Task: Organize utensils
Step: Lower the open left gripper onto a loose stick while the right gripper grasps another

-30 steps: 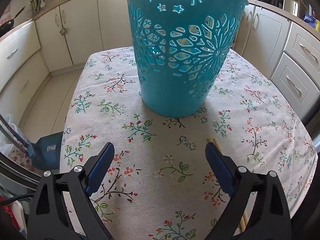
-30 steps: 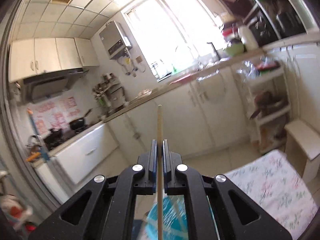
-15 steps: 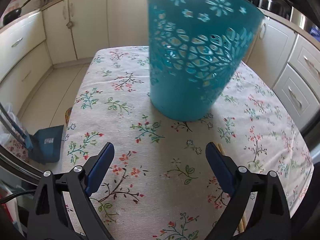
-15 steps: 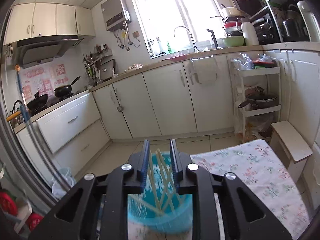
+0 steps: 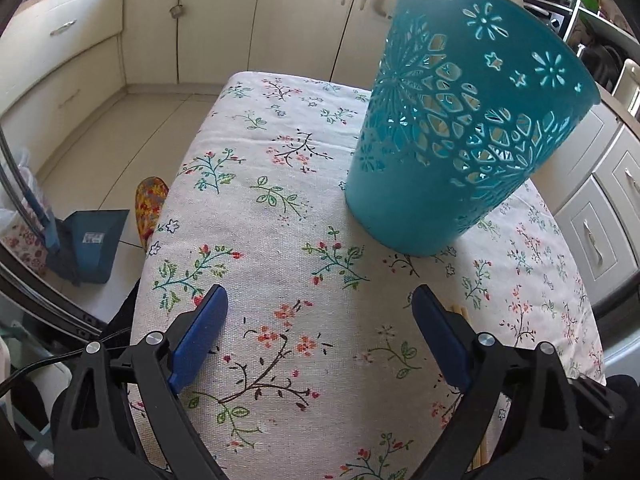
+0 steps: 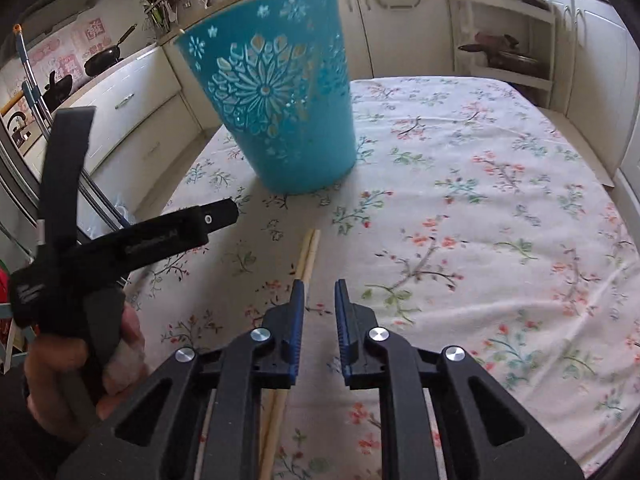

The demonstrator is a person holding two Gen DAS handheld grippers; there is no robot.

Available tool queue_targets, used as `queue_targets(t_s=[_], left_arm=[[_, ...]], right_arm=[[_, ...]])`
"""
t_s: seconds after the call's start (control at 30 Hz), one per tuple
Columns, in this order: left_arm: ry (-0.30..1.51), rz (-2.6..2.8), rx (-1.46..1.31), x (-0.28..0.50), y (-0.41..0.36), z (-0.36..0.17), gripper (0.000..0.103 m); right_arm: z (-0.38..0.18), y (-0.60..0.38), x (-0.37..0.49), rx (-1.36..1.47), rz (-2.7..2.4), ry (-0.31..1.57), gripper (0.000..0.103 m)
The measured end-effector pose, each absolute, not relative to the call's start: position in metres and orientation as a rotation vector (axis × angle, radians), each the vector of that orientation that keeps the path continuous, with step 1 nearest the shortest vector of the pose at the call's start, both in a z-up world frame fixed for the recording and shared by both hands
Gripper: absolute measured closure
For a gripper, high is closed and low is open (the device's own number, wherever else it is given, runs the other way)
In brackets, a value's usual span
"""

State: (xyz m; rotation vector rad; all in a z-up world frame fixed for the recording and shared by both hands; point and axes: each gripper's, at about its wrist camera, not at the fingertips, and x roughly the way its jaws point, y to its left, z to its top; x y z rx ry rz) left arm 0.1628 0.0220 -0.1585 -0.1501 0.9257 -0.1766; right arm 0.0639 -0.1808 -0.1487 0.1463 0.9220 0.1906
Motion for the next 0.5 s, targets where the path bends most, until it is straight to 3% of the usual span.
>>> queue_targets(t_s=[0.23, 0.37, 0.5], left_arm=[[0.927, -0.176, -0.142, 0.162, 0.02, -0.159, 0.012], [0.928, -0.178, -0.142, 0.162, 0.02, -0.159, 0.012], [0.926, -0.205, -0.126, 0.161, 0.017, -0.159, 0.011]], right_arm=[[-0.16, -0.17, 0.075, 0.096, 0.187, 0.939, 0.087], [-0.159, -0.17, 0.077, 0.05, 0.165, 0.94, 0.097], [-0.159, -0.184, 0.076, 0.023, 0.169, 0.957, 0.097]])
